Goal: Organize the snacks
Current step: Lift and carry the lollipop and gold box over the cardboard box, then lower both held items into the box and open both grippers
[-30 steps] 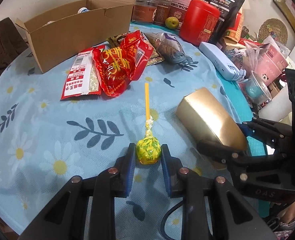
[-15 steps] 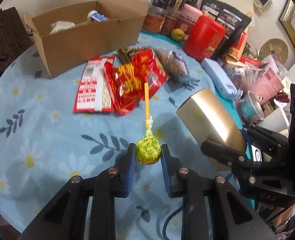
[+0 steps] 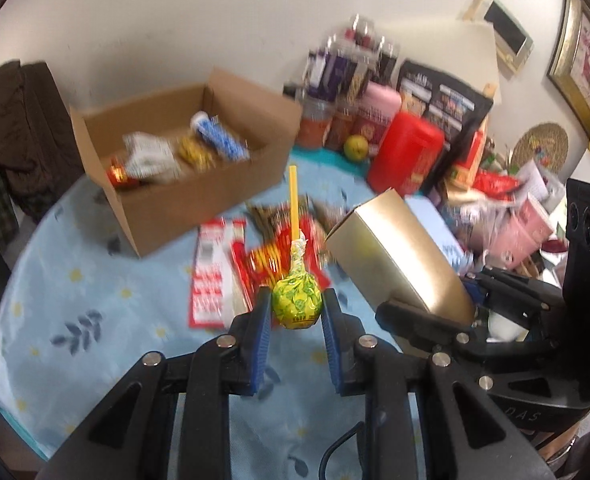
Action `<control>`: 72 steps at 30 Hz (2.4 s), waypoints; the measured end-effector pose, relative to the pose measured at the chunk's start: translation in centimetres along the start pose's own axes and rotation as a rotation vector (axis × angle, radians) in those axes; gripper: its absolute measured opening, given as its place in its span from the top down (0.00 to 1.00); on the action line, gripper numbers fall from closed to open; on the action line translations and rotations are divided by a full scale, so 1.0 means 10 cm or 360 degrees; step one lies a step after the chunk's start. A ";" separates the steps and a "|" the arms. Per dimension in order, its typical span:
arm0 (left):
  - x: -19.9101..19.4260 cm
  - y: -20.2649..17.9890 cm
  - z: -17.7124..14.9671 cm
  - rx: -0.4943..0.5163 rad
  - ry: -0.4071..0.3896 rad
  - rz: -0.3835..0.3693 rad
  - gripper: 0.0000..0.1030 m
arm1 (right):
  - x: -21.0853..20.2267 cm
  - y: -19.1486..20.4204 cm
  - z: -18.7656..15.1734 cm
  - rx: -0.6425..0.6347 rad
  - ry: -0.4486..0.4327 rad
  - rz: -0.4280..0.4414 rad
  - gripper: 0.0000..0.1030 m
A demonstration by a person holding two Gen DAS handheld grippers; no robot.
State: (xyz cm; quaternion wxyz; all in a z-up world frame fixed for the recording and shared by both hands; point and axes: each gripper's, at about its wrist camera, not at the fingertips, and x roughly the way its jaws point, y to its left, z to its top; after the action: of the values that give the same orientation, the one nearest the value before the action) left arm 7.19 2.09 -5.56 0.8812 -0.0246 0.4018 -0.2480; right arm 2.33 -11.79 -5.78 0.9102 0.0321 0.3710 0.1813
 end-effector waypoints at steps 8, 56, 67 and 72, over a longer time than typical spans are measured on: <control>-0.20 0.10 0.44 -0.0034 -0.0191 0.0044 0.76 | -0.05 0.11 0.45 -0.0091 -0.0120 0.0005 0.58; 1.23 1.47 2.18 -0.0147 -0.0229 0.0467 0.76 | 1.95 -0.45 2.34 -0.0153 -0.0117 0.0022 0.58; 1.60 1.64 2.12 -0.0150 0.0000 0.0579 0.76 | 2.35 -0.50 2.27 -0.0130 0.0094 0.0043 0.57; 1.74 1.66 2.09 -0.0127 0.0113 0.0614 0.76 | 2.42 -0.53 2.25 -0.0116 0.0153 0.0006 0.54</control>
State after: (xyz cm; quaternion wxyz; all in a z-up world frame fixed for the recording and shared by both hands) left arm 38.77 5.39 -7.60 0.8959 0.0266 0.4394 -0.0593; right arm 35.35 -6.51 -6.56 0.8916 -0.0093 0.4074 0.1978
